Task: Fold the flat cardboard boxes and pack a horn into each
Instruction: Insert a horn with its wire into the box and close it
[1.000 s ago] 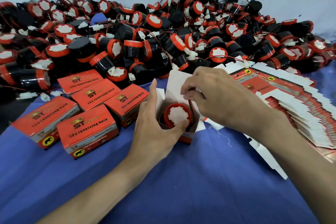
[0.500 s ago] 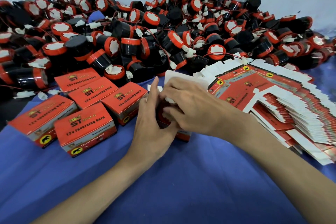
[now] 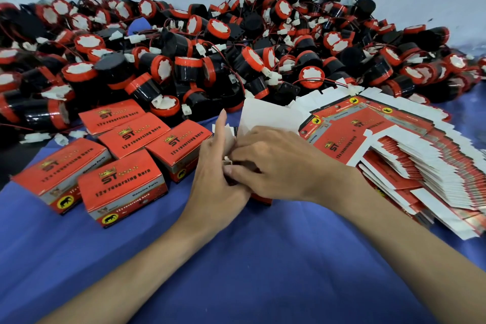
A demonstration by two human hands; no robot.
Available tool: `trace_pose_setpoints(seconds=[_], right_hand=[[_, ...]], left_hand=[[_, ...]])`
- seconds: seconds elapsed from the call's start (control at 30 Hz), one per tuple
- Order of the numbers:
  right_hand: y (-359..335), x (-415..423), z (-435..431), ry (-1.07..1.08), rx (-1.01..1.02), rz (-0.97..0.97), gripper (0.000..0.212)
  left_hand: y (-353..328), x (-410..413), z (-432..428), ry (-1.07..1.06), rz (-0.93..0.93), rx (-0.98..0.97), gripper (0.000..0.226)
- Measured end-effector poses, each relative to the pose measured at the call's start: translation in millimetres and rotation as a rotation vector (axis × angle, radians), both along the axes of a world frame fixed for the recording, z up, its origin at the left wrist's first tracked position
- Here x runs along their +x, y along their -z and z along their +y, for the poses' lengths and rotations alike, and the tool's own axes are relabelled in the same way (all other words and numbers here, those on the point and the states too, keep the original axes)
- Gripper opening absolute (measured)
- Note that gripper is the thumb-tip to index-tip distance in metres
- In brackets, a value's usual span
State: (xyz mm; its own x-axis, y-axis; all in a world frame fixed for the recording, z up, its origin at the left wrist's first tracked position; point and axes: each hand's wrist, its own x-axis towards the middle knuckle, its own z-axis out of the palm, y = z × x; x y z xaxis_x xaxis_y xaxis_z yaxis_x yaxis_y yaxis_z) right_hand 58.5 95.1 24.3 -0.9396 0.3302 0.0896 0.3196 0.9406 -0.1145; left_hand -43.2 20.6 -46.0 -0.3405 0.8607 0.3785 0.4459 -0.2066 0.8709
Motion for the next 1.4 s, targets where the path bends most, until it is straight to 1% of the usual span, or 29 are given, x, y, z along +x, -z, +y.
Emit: trace_pose_setpoints(seconds=[0.07,0.1,0.23,0.33,0.4,0.5,0.57,0.67,0.73,0.77,0.8,0.83,0.93,0.97,1.03,1.07,1.1,1.17,1.2,1.23,1.27,1.4], right_hand=[[0.4,-0.5,-0.4,-0.001,-0.003,-0.01,0.04],[0.0,-1.0,-0.2,0.001,-0.016,-0.003,0.039],[0.0,-2.8,4.4,0.032,-0.093,0.088,0.016],[0.5,-2.6,6.0,0.076,-0.096,0.116,0.011],[0.4,-1.6,7.1,0.069,-0.092,0.111,0.013],[1.4,0.8,9.2,0.015,-0.03,0.033,0.018],[1.1,1.9,9.2,-0.005,-0.025,0.028,0.023],[1.0,2.5,8.1,-0.031,-0.041,0.069,0.027],[2.1,2.1,7.4,-0.044,-0.018,0.115,0.022],[3.1,1.5,5.7,-0.035,-0.016,0.14,0.019],[4.4,0.9,3.9,-0.014,-0.02,0.158,0.019],[5.6,-0.1,3.0,0.001,-0.02,0.167,0.019],[3.5,0.8,4.1,-0.046,0.014,0.116,0.018],[0.8,2.7,6.2,-0.085,-0.002,0.089,0.018],[-5.9,8.1,10.3,-0.166,-0.063,0.046,0.019],[-7.7,11.9,11.7,-0.198,-0.063,0.075,0.02],[-7.3,16.2,13.8,-0.212,-0.019,0.168,0.02],[-0.8,26.4,20.3,-0.149,0.1,0.483,0.017],[4.9,32.7,23.1,-0.091,0.123,0.627,0.014],[11.6,39.1,24.5,-0.044,0.114,0.727,0.012],[19.2,44.2,23.9,-0.013,0.077,0.787,0.011],[52.4,52.5,9.5,0.004,-0.078,0.875,0.016]], left_hand=[[-1.0,1.5,-1.0,0.016,-0.009,0.007,0.096],[-1.7,1.4,-1.8,0.028,-0.025,0.003,0.096],[-4.4,-0.2,-2.4,0.072,-0.088,-0.012,0.102],[-6.5,1.0,-4.4,0.116,-0.148,0.02,0.099],[-6.9,1.1,-6.2,0.159,-0.198,0.047,0.096],[-7.5,1.0,-6.4,0.226,-0.315,0.047,0.1],[-6.4,0.9,-8.6,0.232,-0.344,0.07,0.098],[-6.3,-0.5,-6.7,0.186,-0.387,0.086,0.087],[-5.2,-3.7,-0.3,0.14,-0.473,0.067,0.072],[-5.0,-5.7,3.4,0.114,-0.525,0.039,0.063],[-4.5,-7.5,5.8,0.101,-0.534,0.02,0.051],[-4.6,-7.7,6.9,0.103,-0.501,0.015,0.04],[-5.4,-4.3,2.7,0.087,-0.379,0.034,0.038],[-5.6,-4.6,0.0,0.087,-0.371,0.042,0.037],[-7.7,-5.5,1.0,0.112,-0.389,0.037,0.025],[-9.1,-6.1,1.9,0.126,-0.412,0.024,0.023],[-9.8,-5.9,2.3,0.132,-0.43,0.015,0.026],[-8.3,-5.9,1.1,0.152,-0.458,0.012,0.03],[-8.2,-5.8,1.0,0.164,-0.457,-0.004,0.032],[-7.1,-6.2,2.0,0.171,-0.449,-0.035,0.034],[-5.8,-6.5,3.7,0.171,-0.445,-0.066,0.035],[-5.9,-4.7,6.9,0.104,-0.393,-0.144,0.039]])
